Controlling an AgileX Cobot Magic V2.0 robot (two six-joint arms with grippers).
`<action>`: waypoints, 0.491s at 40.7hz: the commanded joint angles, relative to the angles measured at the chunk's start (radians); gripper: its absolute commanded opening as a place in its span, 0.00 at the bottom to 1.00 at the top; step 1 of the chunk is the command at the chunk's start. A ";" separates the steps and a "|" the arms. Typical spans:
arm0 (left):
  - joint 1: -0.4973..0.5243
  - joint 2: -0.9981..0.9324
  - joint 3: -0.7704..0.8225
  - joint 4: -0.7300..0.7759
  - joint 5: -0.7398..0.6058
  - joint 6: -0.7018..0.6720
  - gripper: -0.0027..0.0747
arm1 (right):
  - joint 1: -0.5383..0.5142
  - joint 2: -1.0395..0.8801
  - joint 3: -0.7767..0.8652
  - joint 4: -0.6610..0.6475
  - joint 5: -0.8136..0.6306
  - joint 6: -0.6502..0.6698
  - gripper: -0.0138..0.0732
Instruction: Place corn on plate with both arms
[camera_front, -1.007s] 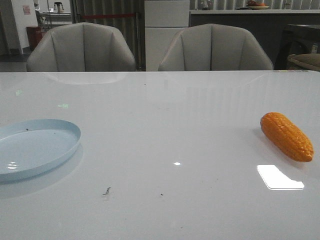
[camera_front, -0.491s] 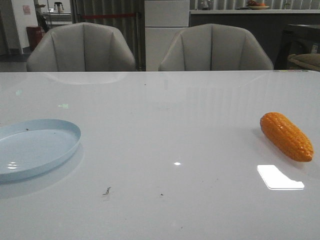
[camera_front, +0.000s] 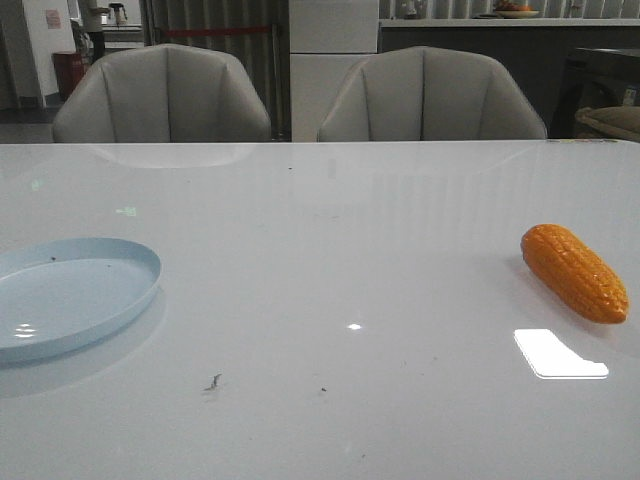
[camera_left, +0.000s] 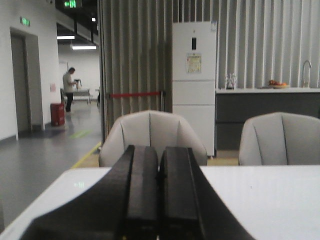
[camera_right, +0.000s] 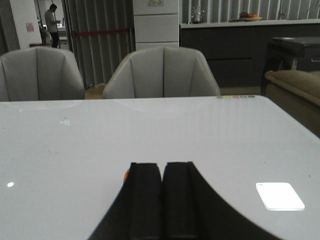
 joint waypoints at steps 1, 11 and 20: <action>-0.008 -0.005 -0.123 0.059 -0.050 -0.002 0.15 | -0.005 -0.010 -0.144 0.014 -0.081 0.000 0.20; -0.008 0.159 -0.410 0.069 0.096 -0.002 0.15 | -0.005 0.210 -0.538 0.027 0.059 0.006 0.20; -0.008 0.443 -0.543 0.059 0.096 -0.002 0.15 | -0.005 0.544 -0.649 0.027 0.058 0.006 0.20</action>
